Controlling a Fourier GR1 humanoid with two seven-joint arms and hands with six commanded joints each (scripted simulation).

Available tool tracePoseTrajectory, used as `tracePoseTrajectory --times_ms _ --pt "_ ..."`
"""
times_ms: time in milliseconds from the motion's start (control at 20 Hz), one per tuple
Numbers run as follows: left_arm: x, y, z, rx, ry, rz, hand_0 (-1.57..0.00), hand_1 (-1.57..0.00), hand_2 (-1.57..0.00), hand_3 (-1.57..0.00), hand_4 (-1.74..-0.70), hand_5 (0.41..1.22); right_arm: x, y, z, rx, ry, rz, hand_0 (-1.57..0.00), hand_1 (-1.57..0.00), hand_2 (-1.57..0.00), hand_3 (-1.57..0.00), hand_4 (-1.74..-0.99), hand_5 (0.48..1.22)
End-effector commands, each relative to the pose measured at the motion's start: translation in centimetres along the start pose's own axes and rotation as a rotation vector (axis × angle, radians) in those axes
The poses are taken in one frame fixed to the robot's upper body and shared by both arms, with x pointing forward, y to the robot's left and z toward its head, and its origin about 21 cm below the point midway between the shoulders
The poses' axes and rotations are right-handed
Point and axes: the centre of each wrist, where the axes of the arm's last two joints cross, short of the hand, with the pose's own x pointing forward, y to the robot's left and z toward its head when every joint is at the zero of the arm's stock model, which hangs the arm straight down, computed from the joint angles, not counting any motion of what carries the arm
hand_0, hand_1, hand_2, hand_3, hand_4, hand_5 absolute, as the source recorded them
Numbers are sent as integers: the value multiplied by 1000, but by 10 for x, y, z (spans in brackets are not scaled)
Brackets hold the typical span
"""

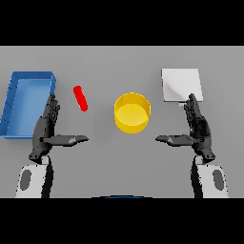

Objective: Pick up the red beaker and tilt it to pour out 1 green nut into yellow bowl. Pick up the yellow bowl and place it on the metallic measuring scale.

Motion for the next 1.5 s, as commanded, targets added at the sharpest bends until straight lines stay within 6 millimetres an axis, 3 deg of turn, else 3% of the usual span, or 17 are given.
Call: tracePoseTrajectory --times_ms 0,250,350,450,750,950,1250,1450 --pt "0 1 0 2 0 0 1 1 1 1 -1151 599 0 0 0 -1 0 -1 1 1 1 1 -1167 599" --pt "0 8 -3 5 5 2 1 1 1 1 -1151 599 -1 -4 3 -2 2 5 1 1 1 1 -1167 599" --pt "6 14 11 -37 -30 -108 1 1 1 1 -1156 599 2 -2 20 2 -112 244 1 1 1 1 -1163 595" --pt "13 12 19 -54 -26 -141 1 1 1 1 -1161 599 3 3 28 5 -129 325 1 1 1 1 -1160 591" --pt "16 8 19 -88 4 -197 1 1 1 1 -1159 602 7 6 30 14 -116 317 1 1 1 1 -1199 603" --pt "0 -6 -4 -114 23 -206 1 1 1 1 -1208 615 9 2 34 30 -144 315 1 1 1 1 -1236 623" --pt "-13 -11 -42 -113 42 -254 1 1 1 1 -1248 650 7 0 33 36 -130 283 1 1 1 1 -1280 634" --pt "-17 -13 -65 -113 23 -263 1 1 1 1 -1271 677 10 -2 31 34 -134 296 1 1 1 1 -1268 635"
